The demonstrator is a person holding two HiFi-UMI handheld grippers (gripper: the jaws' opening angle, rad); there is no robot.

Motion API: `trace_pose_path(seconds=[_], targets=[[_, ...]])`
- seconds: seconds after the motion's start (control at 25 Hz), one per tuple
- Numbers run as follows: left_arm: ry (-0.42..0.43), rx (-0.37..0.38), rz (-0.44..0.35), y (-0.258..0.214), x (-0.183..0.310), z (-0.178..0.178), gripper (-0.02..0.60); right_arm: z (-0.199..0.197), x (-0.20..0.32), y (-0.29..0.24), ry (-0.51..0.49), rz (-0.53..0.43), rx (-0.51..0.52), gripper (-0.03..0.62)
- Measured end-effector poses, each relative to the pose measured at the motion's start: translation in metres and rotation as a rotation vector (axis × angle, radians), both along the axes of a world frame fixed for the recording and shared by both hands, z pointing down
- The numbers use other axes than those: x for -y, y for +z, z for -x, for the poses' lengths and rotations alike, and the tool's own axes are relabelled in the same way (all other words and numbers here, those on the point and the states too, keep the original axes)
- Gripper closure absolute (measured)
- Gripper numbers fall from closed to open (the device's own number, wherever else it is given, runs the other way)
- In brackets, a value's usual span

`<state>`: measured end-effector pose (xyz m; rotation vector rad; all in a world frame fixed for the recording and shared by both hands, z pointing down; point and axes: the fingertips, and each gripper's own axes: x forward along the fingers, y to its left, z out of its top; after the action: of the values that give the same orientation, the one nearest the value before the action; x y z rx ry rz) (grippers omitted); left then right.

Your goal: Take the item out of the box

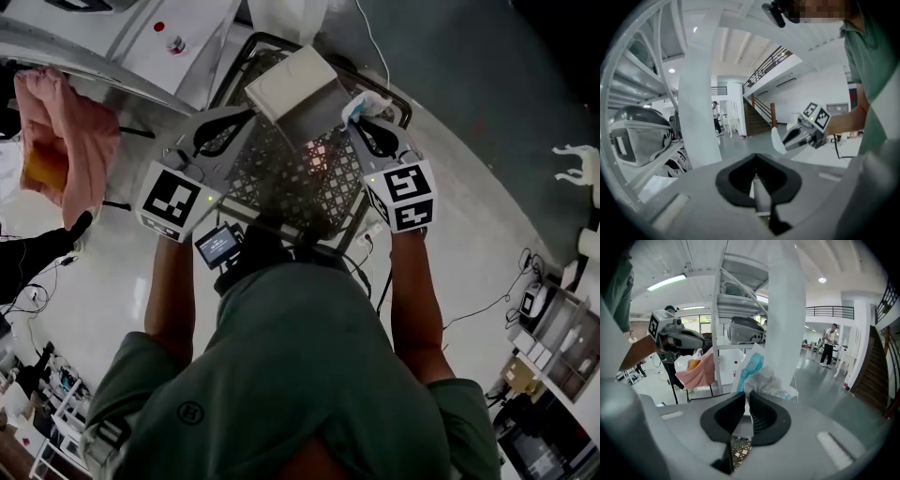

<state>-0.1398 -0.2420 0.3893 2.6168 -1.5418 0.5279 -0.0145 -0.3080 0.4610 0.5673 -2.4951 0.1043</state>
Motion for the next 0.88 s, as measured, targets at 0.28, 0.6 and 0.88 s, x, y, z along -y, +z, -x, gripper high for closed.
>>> trace_pose_path(seconds=[0.28, 0.6, 0.88], targets=[[-0.017, 0.024, -0.045, -0.034, -0.025, -0.016, 0.58, -0.02, -0.026, -0.058, -0.024, -0.07, 0.075, 0.559], [-0.01, 0.051, -0.111, -0.068, -0.048, -0.039, 0.58, -0.034, -0.057, -0.113, -0.059, -0.134, 0.159, 0.559], [-0.002, 0.064, -0.163, -0.094, -0.062, -0.061, 0.58, -0.051, -0.082, -0.164, -0.094, -0.206, 0.234, 0.559]])
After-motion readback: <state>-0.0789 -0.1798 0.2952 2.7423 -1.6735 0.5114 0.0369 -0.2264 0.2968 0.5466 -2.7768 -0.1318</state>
